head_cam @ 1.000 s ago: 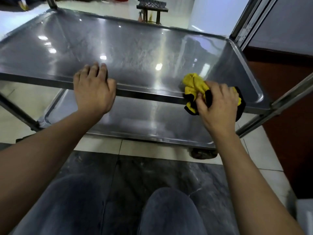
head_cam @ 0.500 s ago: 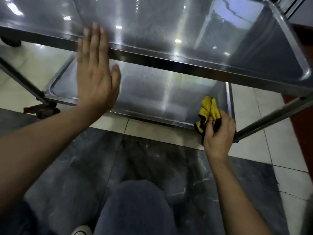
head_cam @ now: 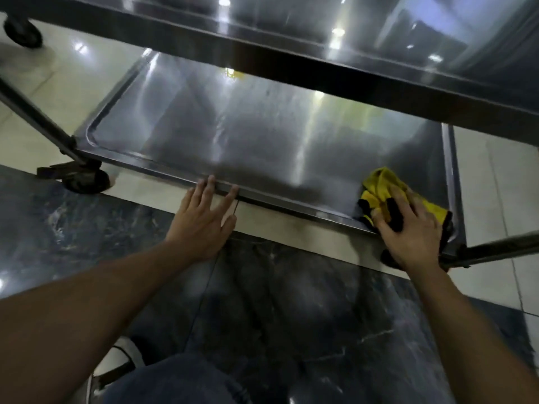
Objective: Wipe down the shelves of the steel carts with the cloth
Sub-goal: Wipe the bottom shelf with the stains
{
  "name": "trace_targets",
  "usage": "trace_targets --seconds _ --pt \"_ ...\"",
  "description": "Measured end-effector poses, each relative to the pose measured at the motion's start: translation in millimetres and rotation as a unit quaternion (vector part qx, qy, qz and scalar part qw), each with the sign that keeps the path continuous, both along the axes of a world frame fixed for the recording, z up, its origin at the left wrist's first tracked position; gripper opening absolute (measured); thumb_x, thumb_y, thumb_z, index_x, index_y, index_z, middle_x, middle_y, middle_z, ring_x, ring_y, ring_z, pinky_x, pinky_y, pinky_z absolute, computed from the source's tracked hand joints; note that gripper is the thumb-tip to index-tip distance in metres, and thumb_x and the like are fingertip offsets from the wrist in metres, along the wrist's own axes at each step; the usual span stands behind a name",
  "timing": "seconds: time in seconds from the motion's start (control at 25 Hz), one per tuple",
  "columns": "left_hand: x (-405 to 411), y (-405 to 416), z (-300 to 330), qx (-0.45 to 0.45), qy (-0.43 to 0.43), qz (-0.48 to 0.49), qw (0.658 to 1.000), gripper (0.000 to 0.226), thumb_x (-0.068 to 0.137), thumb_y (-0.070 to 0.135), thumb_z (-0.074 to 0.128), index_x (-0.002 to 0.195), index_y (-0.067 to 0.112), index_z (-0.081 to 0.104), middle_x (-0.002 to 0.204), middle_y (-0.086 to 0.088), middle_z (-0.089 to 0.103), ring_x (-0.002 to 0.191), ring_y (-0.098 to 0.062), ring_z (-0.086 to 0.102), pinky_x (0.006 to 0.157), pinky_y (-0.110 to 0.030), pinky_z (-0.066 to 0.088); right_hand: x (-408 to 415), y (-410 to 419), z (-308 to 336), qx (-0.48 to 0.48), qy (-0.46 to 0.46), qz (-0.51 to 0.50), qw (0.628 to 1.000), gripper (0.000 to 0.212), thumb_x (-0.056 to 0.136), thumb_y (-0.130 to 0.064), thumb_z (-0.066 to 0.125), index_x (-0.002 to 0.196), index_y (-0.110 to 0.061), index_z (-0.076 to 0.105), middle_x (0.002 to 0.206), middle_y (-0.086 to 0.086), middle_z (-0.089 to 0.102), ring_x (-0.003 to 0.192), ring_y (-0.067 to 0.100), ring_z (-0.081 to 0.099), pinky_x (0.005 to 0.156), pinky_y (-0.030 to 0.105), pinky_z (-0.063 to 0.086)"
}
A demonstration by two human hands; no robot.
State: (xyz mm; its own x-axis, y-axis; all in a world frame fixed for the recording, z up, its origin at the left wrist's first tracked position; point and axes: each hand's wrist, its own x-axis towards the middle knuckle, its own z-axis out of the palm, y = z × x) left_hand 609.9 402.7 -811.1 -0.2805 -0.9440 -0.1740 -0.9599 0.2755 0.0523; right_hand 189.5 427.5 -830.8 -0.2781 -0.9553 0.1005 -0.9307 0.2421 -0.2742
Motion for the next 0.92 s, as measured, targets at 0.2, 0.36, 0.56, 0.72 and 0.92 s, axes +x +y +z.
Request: trace_targets --seconds 0.2,0.36,0.56,0.72,0.92 --pt "-4 -1 -11 0.01 0.064 0.007 0.998 0.074 0.1 0.059 0.027 0.16 0.036 -0.011 0.167 -0.019 -0.015 0.155 -0.032 -0.014 0.123 -0.04 -0.008 25 -44 5 0.05 -0.02 -0.052 0.997 0.08 0.085 -0.078 0.037 0.155 -0.04 0.03 0.165 0.005 0.029 0.151 0.032 0.026 0.122 0.055 0.016" --pt "-4 -2 -6 0.016 0.026 -0.007 1.0 0.08 0.095 0.062 0.021 0.159 0.033 -0.017 0.165 -0.023 -0.018 0.155 -0.035 -0.015 0.125 -0.042 -0.006 156 -104 -1 0.048 0.0 0.083 0.995 0.068 0.096 -0.067 0.039 0.155 -0.034 0.035 0.167 0.007 0.022 0.155 0.028 0.016 0.125 0.049 0.006" --pt "-6 3 -10 -0.023 -0.01 0.001 1.0 0.084 0.096 0.06 0.027 0.16 0.027 -0.017 0.165 -0.029 -0.012 0.155 -0.039 -0.007 0.128 -0.046 0.002 213 -121 0 0.065 -0.011 0.237 0.969 0.06 0.1 -0.062 0.035 0.156 -0.044 0.025 0.169 -0.001 0.016 0.157 0.021 0.01 0.126 0.05 0.001" --pt "-12 7 -13 -0.032 0.014 0.025 0.999 0.089 0.085 0.061 0.016 0.161 0.023 -0.01 0.164 -0.031 -0.01 0.155 -0.042 -0.005 0.127 -0.051 0.006 86 -76 -3 0.027 0.02 0.073 0.997 0.06 0.1 -0.059 0.041 0.155 -0.037 0.033 0.165 0.004 0.029 0.153 0.023 0.023 0.125 0.049 0.011" --pt "-27 8 -15 -0.035 0.05 0.055 0.997 0.087 0.089 0.054 0.036 0.162 0.016 0.009 0.163 -0.036 -0.002 0.153 -0.047 -0.001 0.126 -0.054 0.008 -4 -17 -3 0.054 -0.028 -0.112 0.992 0.065 0.102 -0.059 0.035 0.16 -0.035 0.02 0.169 0.007 0.016 0.156 0.024 0.011 0.126 0.051 0.004"
